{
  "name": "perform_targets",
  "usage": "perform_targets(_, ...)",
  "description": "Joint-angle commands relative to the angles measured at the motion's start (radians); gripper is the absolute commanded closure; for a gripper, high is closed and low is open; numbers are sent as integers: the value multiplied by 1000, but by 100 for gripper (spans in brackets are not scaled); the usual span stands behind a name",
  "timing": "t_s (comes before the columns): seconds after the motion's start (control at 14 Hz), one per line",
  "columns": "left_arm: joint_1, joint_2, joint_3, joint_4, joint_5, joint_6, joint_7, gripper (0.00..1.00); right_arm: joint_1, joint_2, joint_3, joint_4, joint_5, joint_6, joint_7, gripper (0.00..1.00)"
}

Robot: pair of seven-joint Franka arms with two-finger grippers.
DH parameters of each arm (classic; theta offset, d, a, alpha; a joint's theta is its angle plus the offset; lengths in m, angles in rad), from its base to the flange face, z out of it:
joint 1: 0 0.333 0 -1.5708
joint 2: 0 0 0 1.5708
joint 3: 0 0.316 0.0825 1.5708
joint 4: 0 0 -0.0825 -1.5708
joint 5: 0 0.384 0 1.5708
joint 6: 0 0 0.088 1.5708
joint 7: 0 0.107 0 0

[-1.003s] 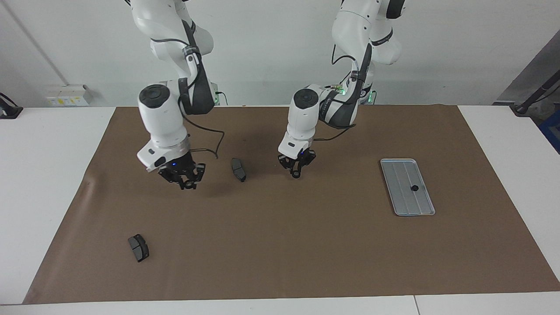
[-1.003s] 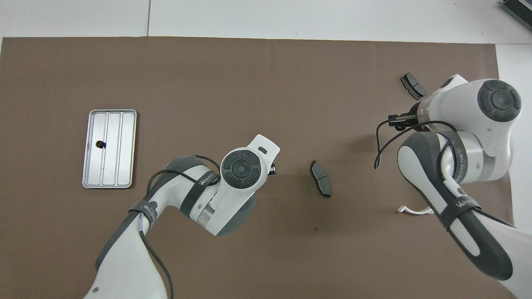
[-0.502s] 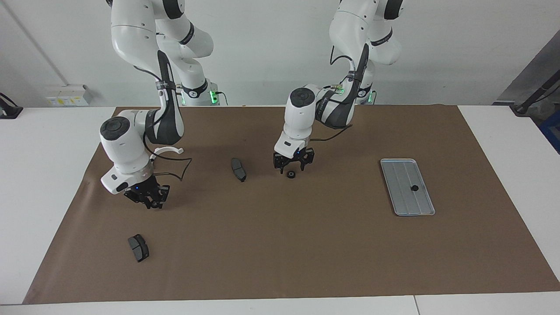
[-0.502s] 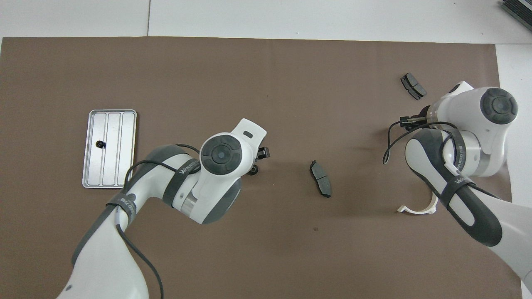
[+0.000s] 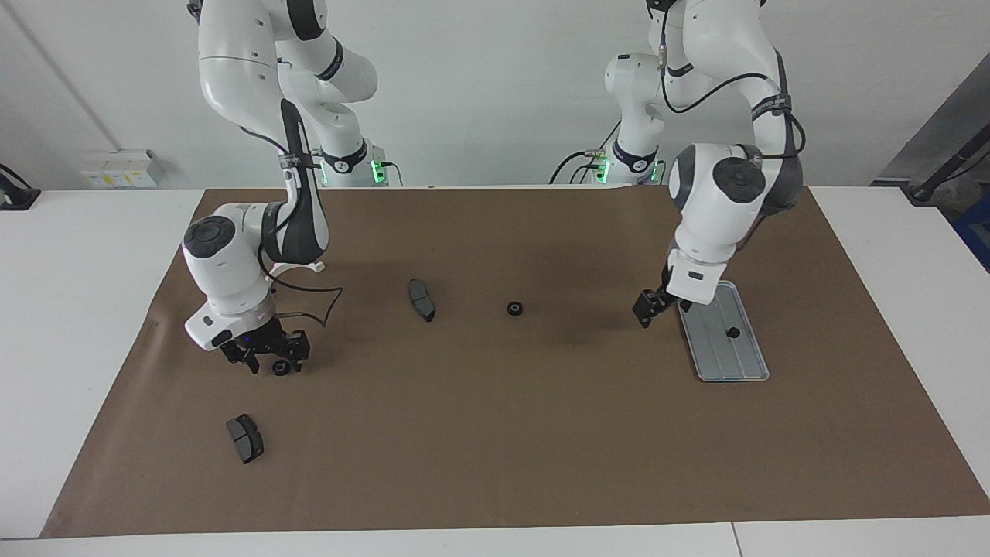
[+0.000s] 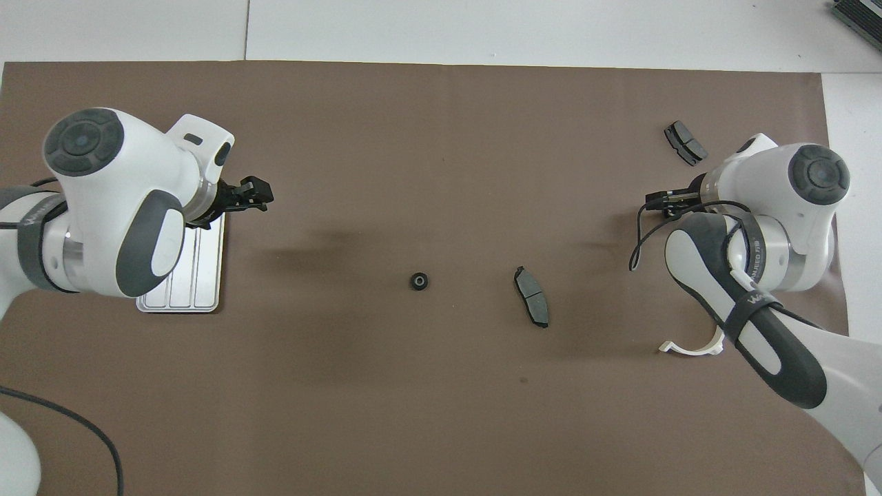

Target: Place bearing gear from tray to pile

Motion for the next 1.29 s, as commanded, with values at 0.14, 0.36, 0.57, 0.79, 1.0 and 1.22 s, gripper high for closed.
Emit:
perform_targets(0.14, 196, -10, -17, -76, -5, 110, 336, 4, 188, -118, 16, 11, 10, -154, 213, 0)
perform_targets(0.36, 220, 6, -16, -125, -5, 202, 393, 6, 333, -127, 19, 16, 11, -180, 345, 0)
perform_targets(0.57, 222, 35, -17, -172, -5, 270, 395, 12, 473, -101, 20, 14, 11, -160, 471, 0)
perform_targets(0.79, 221, 43, -17, -188, -5, 283, 395, 19, 564, -69, 20, 13, 11, -99, 574, 0)
perform_targets(1.0, 224, 58, -16, -210, -6, 315, 393, 28, 663, 15, 19, 22, -3, 13, 673, 0)
perform_targets(1.22, 225, 56, -16, -241, -6, 327, 393, 35, 706, 85, 19, 67, -33, 39, 727, 0)
